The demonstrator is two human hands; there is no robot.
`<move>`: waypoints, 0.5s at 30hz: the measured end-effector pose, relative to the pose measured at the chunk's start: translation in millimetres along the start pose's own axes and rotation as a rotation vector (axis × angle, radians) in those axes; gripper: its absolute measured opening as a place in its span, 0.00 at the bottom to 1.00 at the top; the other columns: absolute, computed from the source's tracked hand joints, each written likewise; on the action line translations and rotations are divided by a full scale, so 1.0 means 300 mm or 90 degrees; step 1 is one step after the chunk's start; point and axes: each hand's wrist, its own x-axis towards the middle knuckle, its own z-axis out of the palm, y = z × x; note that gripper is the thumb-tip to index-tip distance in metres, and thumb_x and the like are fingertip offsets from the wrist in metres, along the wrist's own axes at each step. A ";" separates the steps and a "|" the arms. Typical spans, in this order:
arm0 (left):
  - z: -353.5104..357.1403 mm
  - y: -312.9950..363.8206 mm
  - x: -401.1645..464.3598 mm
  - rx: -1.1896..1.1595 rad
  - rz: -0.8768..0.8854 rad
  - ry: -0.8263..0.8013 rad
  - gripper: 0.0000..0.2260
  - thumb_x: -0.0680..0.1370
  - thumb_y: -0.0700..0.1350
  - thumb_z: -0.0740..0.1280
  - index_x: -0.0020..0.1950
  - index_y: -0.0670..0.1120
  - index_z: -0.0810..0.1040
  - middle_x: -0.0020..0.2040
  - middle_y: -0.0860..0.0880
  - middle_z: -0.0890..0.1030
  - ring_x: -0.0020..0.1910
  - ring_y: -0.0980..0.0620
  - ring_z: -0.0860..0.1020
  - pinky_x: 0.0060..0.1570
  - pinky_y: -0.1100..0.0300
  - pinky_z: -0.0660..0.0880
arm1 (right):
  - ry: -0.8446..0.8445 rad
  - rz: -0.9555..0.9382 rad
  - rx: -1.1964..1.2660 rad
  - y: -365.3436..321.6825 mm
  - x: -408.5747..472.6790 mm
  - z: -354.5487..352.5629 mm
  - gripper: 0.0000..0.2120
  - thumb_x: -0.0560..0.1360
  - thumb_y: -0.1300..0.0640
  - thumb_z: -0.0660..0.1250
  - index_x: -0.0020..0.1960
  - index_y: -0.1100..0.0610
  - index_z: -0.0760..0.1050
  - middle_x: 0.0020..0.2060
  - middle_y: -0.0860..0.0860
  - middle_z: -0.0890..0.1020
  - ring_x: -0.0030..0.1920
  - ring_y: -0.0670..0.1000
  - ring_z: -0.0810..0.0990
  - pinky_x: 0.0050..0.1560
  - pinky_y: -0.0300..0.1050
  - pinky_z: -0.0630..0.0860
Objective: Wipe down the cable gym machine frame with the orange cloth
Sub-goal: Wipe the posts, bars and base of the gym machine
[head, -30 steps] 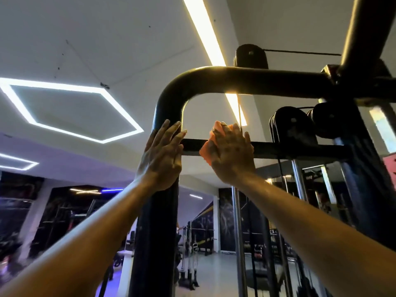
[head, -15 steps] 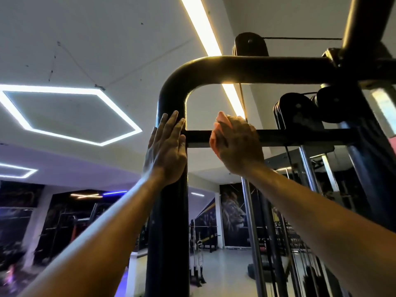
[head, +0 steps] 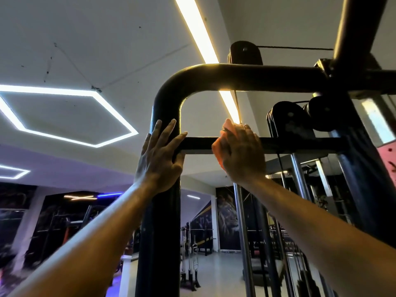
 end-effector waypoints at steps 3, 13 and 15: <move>-0.005 0.003 -0.001 0.039 0.013 -0.001 0.23 0.84 0.56 0.62 0.80 0.58 0.73 0.87 0.55 0.55 0.87 0.50 0.43 0.82 0.44 0.45 | -0.024 -0.046 0.031 -0.103 -0.016 0.033 0.30 0.87 0.37 0.56 0.82 0.53 0.67 0.79 0.55 0.72 0.79 0.62 0.69 0.80 0.61 0.63; -0.019 0.034 0.022 0.151 0.035 -0.065 0.25 0.86 0.60 0.58 0.82 0.56 0.69 0.85 0.52 0.64 0.87 0.44 0.47 0.82 0.41 0.45 | -0.097 -0.055 -0.034 0.240 -0.020 -0.113 0.33 0.85 0.35 0.51 0.85 0.51 0.63 0.80 0.56 0.70 0.80 0.64 0.67 0.82 0.62 0.62; -0.012 0.072 0.036 0.164 0.037 -0.091 0.25 0.86 0.60 0.56 0.82 0.55 0.68 0.82 0.52 0.69 0.87 0.45 0.53 0.83 0.40 0.44 | -0.083 -0.019 -0.046 0.281 -0.022 -0.130 0.33 0.87 0.34 0.47 0.84 0.52 0.65 0.80 0.58 0.70 0.80 0.65 0.67 0.82 0.58 0.58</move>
